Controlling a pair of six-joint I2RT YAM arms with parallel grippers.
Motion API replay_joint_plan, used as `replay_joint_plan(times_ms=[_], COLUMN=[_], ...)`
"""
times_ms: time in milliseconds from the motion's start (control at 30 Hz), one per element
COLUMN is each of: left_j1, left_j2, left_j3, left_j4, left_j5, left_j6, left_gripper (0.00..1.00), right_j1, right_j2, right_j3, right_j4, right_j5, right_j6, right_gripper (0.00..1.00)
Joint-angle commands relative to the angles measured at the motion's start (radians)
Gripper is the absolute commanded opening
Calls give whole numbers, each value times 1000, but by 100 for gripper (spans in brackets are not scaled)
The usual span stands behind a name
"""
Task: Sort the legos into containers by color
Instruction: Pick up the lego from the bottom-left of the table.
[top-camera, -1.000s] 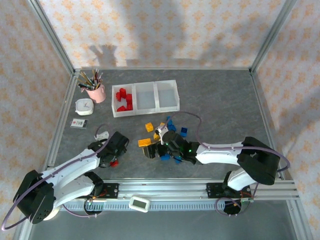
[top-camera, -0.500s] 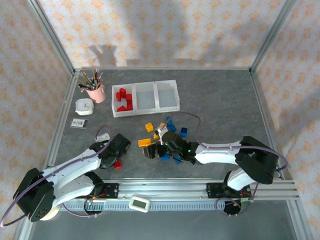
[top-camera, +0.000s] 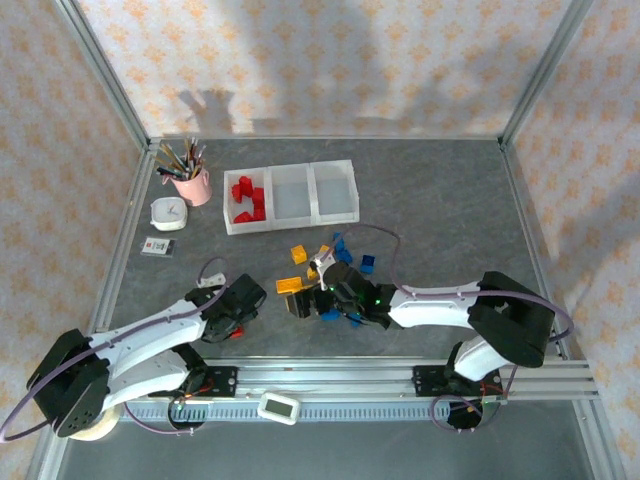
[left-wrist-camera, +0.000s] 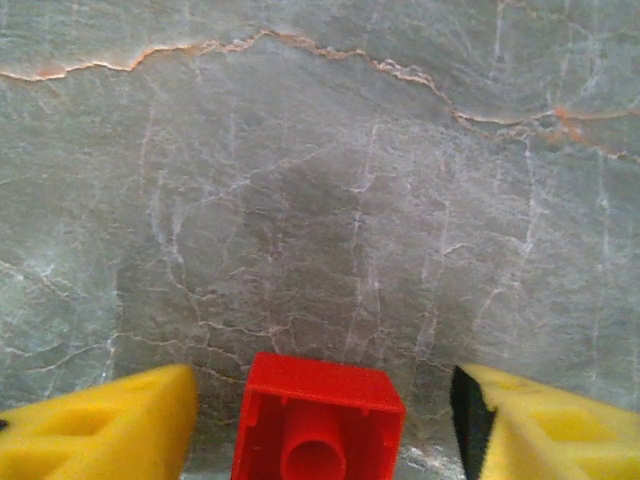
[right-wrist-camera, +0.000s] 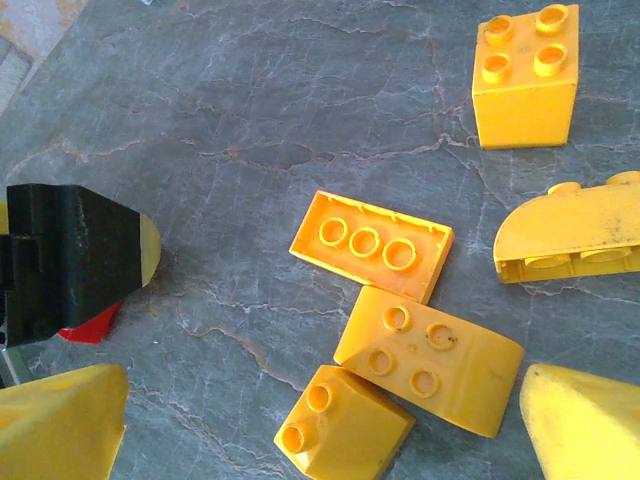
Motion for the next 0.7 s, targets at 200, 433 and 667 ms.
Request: replay_joint_plan(times_ms=[200,433,667], left_j1=[-21,-21,-10], left_j2=[25,-12,-63], left_j3=[6,25,148], left_j4=[34,40,56], left_j5=[-9,-28,-123], left_j6=[14,31,124], left_gripper=[45,24,24], right_j1=[5,4,-59], right_j2=[-10,-30,-78], right_j3=[9,22,40], right_j4=[8,-1,-46], right_j5=[31,49,53], right_j6=[16,30,64], right_gripper=[100,100,100])
